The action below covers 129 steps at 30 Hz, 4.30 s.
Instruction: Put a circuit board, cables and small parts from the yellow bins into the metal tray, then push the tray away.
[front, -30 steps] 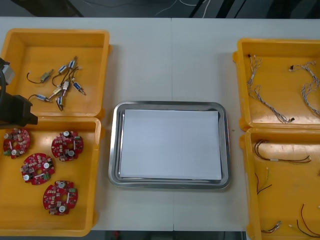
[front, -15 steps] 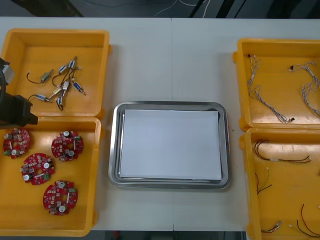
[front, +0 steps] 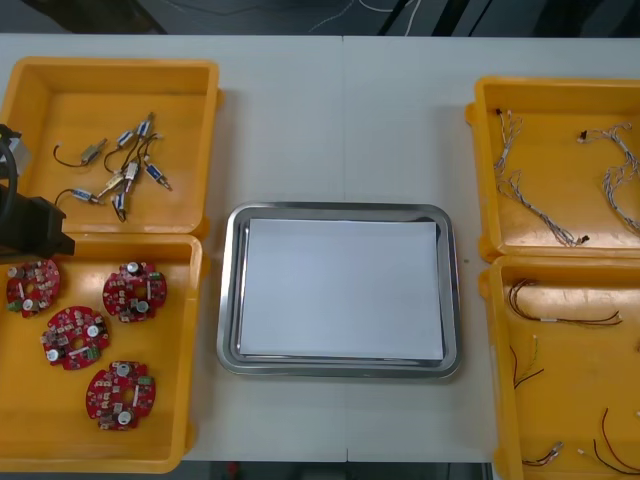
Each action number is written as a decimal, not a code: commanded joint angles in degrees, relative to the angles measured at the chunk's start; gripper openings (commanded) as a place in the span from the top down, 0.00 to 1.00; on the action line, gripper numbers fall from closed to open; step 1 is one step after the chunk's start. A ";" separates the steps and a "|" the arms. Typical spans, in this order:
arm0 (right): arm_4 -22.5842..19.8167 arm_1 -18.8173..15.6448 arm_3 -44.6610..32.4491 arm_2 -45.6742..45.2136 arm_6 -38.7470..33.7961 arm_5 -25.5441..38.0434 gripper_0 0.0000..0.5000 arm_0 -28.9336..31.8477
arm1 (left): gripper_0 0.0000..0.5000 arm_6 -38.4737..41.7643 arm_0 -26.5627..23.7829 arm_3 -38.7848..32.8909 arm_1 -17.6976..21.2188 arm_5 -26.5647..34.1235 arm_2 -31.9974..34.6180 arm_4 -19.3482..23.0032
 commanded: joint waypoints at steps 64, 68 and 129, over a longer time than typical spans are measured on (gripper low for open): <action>14.94 6.08 3.28 8.78 10.49 -35.69 0.00 34.70 | 0.00 3.40 28.06 -9.24 -14.54 -17.76 0.78 -15.46; 14.23 6.08 5.30 8.78 16.65 -38.24 0.00 35.75 | 0.00 3.75 28.14 -8.71 -14.81 -17.93 -0.63 -16.60; 7.64 6.69 19.37 17.92 41.34 -50.28 0.00 32.15 | 1.00 3.84 30.78 -3.70 -16.04 -26.46 -6.78 -23.72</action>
